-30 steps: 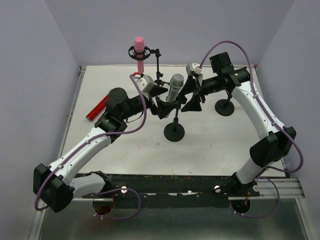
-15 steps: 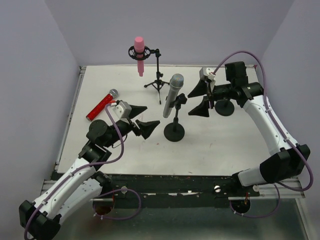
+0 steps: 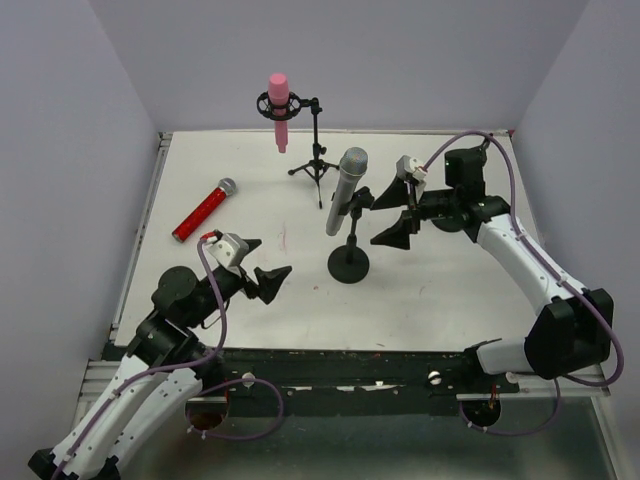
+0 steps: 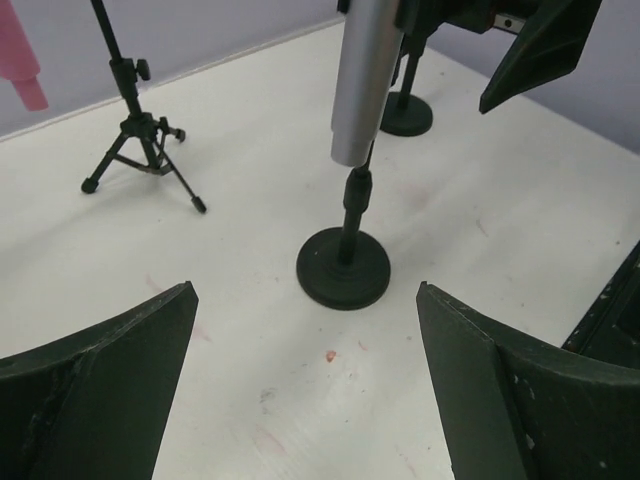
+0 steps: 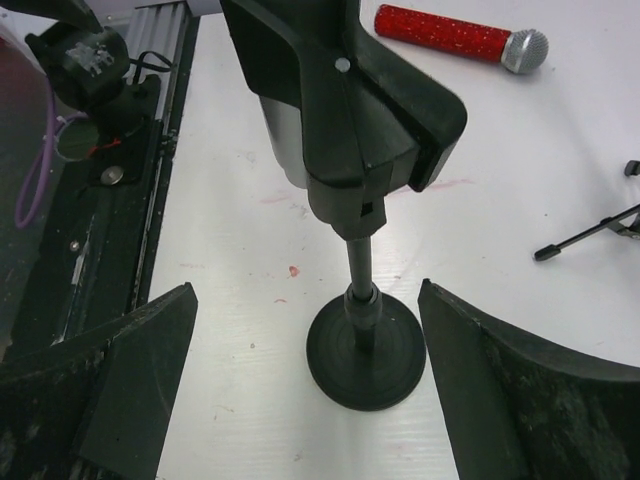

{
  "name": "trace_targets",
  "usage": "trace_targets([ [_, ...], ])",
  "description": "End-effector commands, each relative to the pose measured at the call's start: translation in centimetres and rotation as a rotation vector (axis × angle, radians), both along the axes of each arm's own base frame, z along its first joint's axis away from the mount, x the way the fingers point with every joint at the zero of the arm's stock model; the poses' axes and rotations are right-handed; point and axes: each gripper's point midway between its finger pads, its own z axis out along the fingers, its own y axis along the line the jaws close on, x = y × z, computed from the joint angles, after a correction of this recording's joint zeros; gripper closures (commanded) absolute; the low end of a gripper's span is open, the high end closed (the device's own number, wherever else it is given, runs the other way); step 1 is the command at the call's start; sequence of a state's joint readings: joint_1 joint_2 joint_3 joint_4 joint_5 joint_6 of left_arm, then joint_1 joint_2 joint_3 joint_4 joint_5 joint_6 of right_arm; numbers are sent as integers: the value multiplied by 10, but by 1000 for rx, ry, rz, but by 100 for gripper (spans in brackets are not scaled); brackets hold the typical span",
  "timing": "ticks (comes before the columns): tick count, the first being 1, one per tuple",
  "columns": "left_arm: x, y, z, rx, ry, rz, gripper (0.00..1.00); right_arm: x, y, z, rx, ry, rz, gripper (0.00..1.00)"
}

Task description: Attach the microphones to the stand

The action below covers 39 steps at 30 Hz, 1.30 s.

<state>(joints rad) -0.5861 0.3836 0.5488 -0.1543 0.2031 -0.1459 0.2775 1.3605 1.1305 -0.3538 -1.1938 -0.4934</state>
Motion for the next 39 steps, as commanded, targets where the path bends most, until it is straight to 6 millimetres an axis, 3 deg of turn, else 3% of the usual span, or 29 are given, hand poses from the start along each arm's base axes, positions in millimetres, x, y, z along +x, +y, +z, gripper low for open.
trace_targets([
  [1,1,27,-34,194,30,88,1,2,7,-12,47,-42,75,0],
  [5,5,31,-48,216,3,109,1,8,13,-21,43,-9,82,2],
  [17,6,30,-49,241,-21,99,1,20,41,-32,40,101,121,24],
  [32,5,28,-48,243,-25,82,1,13,47,-33,72,101,207,51],
  [39,4,28,-48,245,-27,79,1,12,49,-37,82,110,233,79],
])
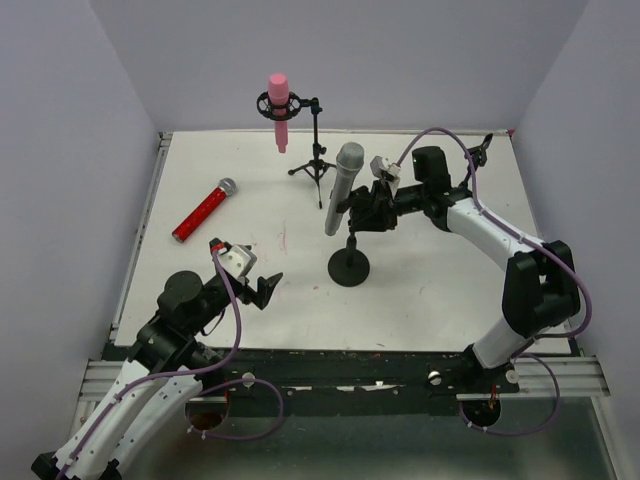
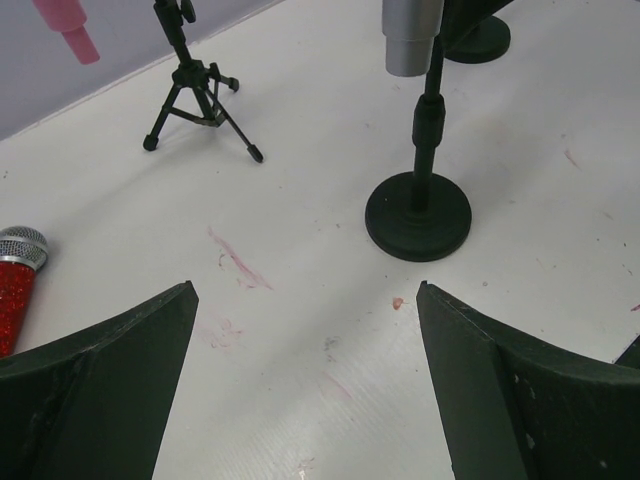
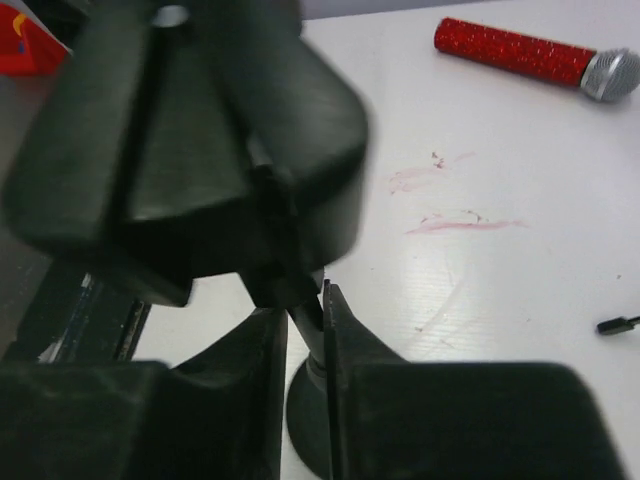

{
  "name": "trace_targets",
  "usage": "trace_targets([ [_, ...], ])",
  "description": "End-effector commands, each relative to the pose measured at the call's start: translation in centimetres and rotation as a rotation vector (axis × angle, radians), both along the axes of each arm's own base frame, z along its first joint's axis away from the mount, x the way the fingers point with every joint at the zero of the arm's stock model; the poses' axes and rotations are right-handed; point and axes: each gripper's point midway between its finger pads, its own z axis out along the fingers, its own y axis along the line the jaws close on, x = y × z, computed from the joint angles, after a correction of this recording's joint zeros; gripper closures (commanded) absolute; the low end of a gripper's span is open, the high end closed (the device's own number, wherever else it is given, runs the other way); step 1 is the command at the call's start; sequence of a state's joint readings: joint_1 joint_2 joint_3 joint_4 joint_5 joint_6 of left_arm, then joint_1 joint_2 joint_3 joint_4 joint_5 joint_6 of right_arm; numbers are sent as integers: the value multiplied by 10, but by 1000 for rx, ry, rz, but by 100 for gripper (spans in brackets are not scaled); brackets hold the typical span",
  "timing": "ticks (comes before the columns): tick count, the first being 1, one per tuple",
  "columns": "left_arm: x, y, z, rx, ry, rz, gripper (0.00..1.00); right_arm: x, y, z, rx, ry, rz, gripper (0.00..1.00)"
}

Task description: Attach the microphones to the stand

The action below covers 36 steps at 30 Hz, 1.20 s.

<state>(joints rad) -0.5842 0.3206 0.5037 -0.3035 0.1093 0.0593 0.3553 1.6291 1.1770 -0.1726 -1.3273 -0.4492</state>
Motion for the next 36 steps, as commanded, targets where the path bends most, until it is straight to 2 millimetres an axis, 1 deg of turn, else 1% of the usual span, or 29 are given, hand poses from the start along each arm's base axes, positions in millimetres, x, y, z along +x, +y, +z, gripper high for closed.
trace_targets([
  [1,0,1,-4,18,8,-3,1,-3,6,5,26,5,51,85],
  [4,-1,1,-4,16,5,-3,1,2,6,6,9,-20,37,94],
  [6,-1,1,-3,12,3,-3,1,9,6,11,-5,-41,16,95],
  [7,-1,1,-3,10,0,-6,1,14,7,17,-12,-61,1,95],
  [9,-1,1,-3,11,-2,-4,1,27,7,23,-36,-94,-44,96],
  [14,-2,1,-2,8,-4,-4,1,68,6,33,-101,-185,-182,96],
  [17,-2,2,-2,10,-7,-4,1,93,7,43,-117,-232,-251,96],
  [21,-2,2,-2,8,-7,-4,1,126,7,52,-145,-272,-347,96],
  [22,-2,2,-2,8,-6,-3,1,135,6,51,-153,-274,-374,96],
  [24,-2,2,-1,8,-10,-4,1,152,4,55,-155,-290,-429,96],
  [27,-2,3,-3,12,-7,0,1,178,-5,63,-150,-288,-518,96],
  [29,-2,3,-2,10,-10,0,1,191,-11,66,-138,-278,-559,96],
  [31,-2,2,-3,13,-8,-2,1,200,-16,69,-127,-264,-584,96],
  [36,-1,2,-4,15,-4,-2,1,217,-27,70,-119,-251,-639,96],
])
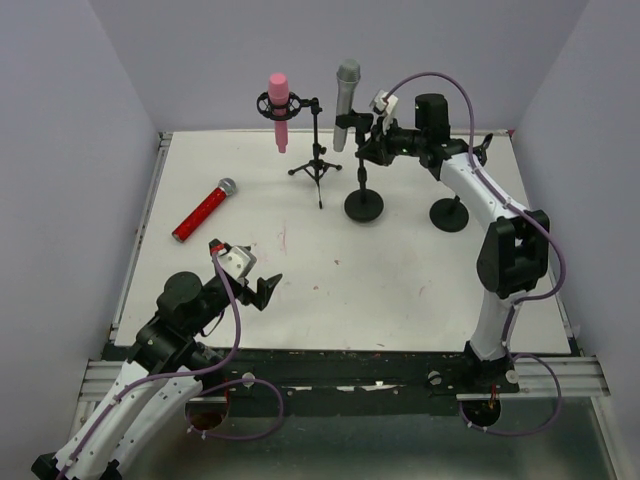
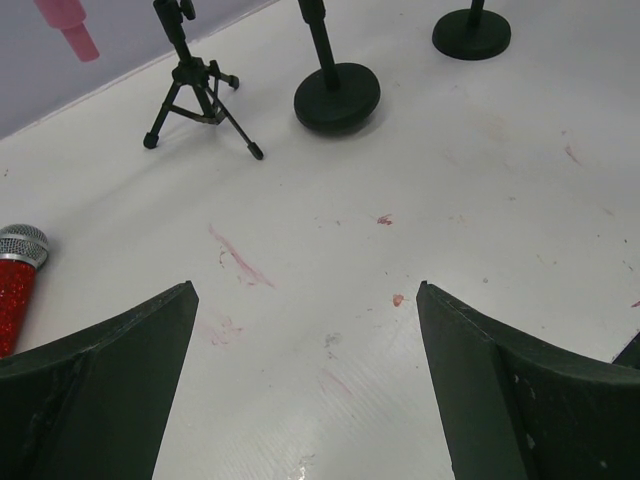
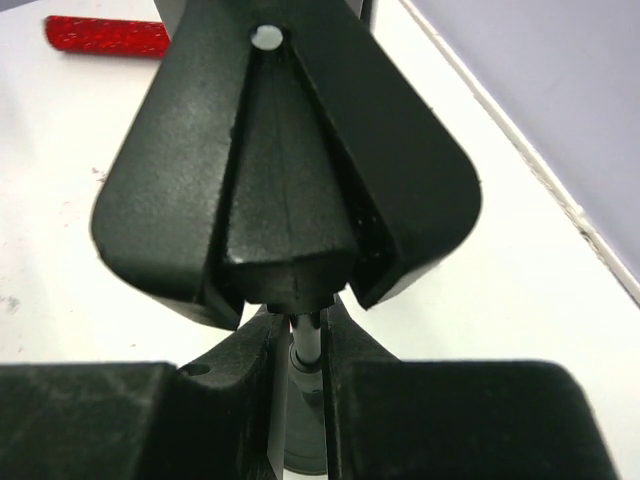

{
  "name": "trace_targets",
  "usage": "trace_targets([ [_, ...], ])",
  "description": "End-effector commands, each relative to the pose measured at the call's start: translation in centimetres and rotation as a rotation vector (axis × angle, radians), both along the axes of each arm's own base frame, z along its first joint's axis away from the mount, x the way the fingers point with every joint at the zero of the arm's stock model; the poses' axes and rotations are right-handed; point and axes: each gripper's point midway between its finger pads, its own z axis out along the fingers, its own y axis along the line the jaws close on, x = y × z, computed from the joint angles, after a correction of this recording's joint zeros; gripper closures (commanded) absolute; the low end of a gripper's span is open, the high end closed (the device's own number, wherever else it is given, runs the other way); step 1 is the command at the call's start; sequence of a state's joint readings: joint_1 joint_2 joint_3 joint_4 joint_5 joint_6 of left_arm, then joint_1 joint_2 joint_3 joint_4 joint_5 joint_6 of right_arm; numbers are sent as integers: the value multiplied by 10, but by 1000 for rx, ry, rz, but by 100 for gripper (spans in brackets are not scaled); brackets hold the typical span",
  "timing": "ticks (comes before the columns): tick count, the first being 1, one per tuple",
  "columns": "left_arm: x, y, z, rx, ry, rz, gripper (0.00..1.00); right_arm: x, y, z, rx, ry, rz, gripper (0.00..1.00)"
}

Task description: Attach the microphones to the stand

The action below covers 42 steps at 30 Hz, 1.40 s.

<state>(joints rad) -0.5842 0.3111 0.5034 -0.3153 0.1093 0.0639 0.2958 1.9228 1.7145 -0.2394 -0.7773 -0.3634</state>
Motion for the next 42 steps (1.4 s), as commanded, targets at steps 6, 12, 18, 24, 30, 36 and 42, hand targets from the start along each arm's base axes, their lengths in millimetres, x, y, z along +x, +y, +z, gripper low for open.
trace_targets([
  [6,1,-1,-7,18,8,-6,1,55,-8,40,69,-120,-134,96],
  [12,3,1,-8,23,11,8,1,80,-5,38,84,-128,-176,96],
  [18,4,0,-10,30,21,9,1,90,-4,22,83,-119,-186,93],
  [24,5,2,-11,32,23,17,1,85,-3,9,72,-101,-153,91],
  [30,4,2,-10,31,20,12,1,68,-8,-1,73,-67,-125,85],
  [36,2,1,-7,21,6,4,1,51,-14,-3,80,-55,-114,78],
  [42,0,2,-3,9,-8,0,1,42,-16,-4,88,-55,-115,66],
])
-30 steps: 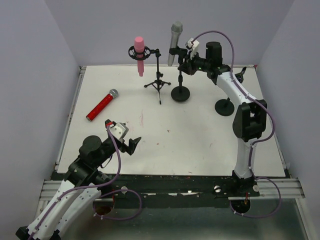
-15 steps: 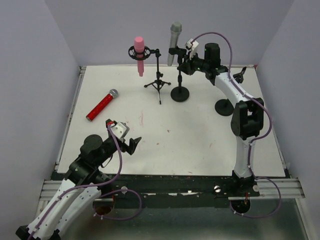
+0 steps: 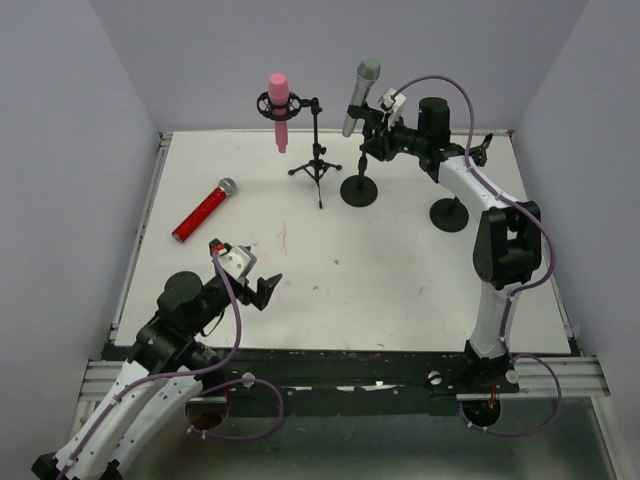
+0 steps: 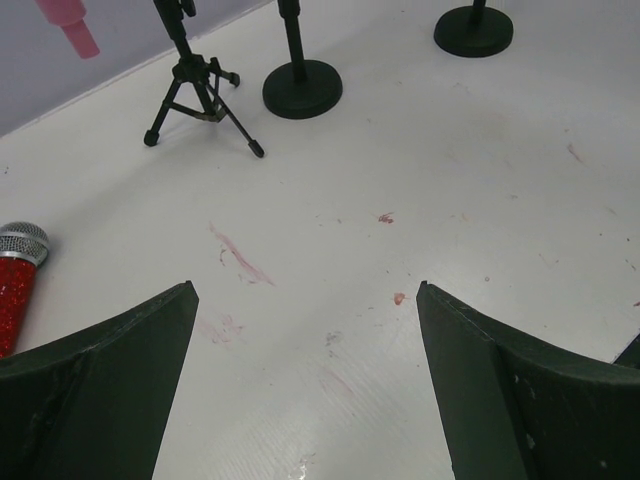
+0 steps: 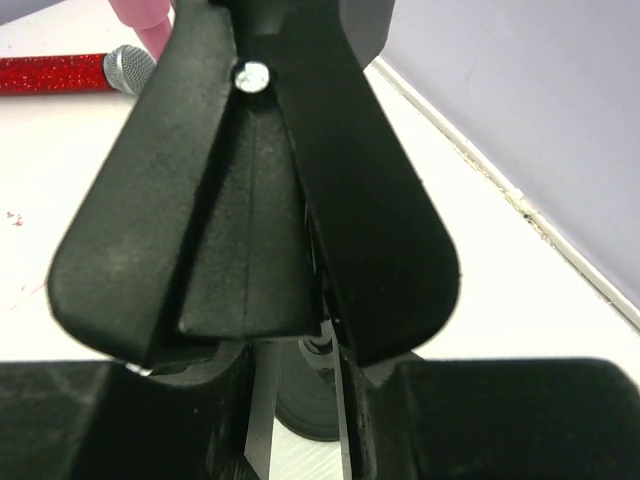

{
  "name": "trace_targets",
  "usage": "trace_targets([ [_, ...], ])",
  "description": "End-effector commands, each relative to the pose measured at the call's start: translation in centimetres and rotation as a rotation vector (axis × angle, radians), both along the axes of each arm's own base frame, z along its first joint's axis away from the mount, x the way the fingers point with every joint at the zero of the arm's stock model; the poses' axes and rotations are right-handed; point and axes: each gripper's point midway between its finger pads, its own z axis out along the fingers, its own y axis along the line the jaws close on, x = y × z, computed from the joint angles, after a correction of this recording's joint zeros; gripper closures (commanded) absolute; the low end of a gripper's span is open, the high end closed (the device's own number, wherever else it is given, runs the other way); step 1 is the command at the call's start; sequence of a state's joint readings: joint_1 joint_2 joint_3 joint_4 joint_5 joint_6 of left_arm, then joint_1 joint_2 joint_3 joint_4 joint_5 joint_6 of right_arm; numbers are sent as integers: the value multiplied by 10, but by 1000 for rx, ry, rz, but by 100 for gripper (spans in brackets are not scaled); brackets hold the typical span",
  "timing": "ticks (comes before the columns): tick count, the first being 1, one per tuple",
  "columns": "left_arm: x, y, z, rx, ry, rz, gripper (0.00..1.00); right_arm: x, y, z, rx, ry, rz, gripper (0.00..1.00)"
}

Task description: Attach the microphones to the stand

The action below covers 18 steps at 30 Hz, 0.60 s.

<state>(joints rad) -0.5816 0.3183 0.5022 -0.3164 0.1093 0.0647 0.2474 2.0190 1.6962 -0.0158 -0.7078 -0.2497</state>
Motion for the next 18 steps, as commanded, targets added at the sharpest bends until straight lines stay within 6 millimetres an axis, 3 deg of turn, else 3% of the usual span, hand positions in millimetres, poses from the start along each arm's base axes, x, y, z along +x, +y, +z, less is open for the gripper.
trace_targets([
  [1,-1,2,1,1,-19,1,1,-10,3,17,25,-41,26,64],
  [11,-4,4,6,-14,-39,-1,1,-20,-14,29,15,-43,-44,34],
  [18,-7,4,13,-32,-63,-8,1,-64,-20,42,-2,-4,19,26],
])
